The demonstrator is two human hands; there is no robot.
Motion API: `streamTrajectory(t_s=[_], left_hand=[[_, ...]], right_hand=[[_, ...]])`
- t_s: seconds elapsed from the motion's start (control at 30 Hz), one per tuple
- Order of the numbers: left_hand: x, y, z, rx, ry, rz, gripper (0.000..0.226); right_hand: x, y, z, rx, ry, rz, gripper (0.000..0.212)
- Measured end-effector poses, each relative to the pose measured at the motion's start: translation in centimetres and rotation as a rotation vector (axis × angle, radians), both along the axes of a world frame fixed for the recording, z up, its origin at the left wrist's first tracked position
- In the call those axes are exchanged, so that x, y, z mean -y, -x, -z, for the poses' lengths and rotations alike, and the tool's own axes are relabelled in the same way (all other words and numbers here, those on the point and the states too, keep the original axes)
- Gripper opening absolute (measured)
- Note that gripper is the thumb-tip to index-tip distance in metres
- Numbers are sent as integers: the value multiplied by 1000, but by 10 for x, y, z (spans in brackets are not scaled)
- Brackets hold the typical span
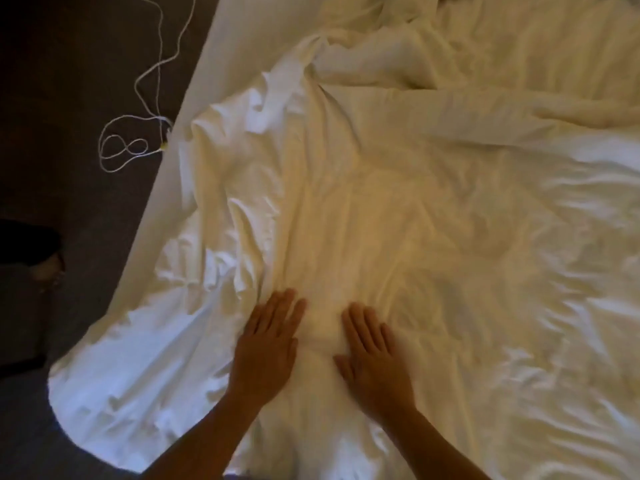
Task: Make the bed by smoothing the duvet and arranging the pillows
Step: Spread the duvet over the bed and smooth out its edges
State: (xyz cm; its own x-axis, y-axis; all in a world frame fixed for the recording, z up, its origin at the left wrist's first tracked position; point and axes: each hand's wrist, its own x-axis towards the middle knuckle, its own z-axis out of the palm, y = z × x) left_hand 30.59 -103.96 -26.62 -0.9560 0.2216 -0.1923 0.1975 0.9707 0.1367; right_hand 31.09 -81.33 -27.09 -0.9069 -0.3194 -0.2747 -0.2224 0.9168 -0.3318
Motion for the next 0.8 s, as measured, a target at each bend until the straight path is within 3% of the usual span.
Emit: streamTrajectory(t_s=[0.07, 0.13, 0.27, 0.43, 0.5, 0.67, 0.8], left_hand=[[37, -23, 3, -26, 86, -77, 60], [58, -36, -1, -25, 138, -171, 58], [37, -65, -11, -59, 67, -347, 60], [36, -124, -6, -27, 24, -349, 57], [60, -151, -6, 0, 57, -407, 59], [118, -187, -24, 129, 98, -476, 67], [141, -167, -58, 116, -242, -637, 44]], right_hand=[[-22, -17, 9, -15, -111, 21, 69], [-27, -20, 5, 14, -167, 172, 70], [23, -20, -21, 149, -28, 358, 76], [75, -72, -22, 129, 61, -174, 70], [69, -85, -15, 113, -2, -246, 69], [73, -93, -30, 203, -198, 53, 74], [121, -93, -64, 301, -152, 151, 72]])
